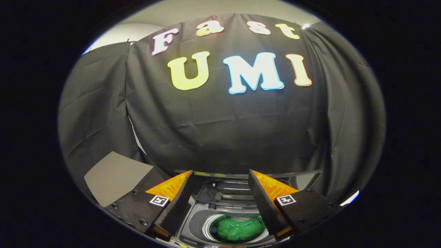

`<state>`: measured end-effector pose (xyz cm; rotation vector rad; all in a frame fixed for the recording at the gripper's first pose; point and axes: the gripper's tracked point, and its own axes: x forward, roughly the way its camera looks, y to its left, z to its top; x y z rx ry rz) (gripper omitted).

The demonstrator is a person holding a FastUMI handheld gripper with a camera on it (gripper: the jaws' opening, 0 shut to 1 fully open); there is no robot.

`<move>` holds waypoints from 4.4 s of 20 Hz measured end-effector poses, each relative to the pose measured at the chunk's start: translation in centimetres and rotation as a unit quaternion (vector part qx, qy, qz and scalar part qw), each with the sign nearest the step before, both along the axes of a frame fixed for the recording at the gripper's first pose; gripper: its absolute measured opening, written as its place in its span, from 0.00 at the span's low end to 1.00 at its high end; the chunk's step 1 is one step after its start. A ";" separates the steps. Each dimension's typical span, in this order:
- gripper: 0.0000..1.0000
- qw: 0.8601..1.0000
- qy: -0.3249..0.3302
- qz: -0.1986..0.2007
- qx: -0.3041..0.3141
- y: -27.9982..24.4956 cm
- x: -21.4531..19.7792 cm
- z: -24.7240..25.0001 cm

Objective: Put the clothes into the washing machine and then close the washing machine lid.

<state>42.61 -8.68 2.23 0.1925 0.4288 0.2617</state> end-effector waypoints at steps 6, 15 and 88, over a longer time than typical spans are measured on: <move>0.97 1.000 -0.004 -0.021 0.008 -0.5 3.0 -0.1; 0.97 0.999 0.021 -0.044 -0.015 -1.6 7.7 -3.7; 0.98 0.998 0.005 -0.025 -0.053 2.4 -17.4 -21.8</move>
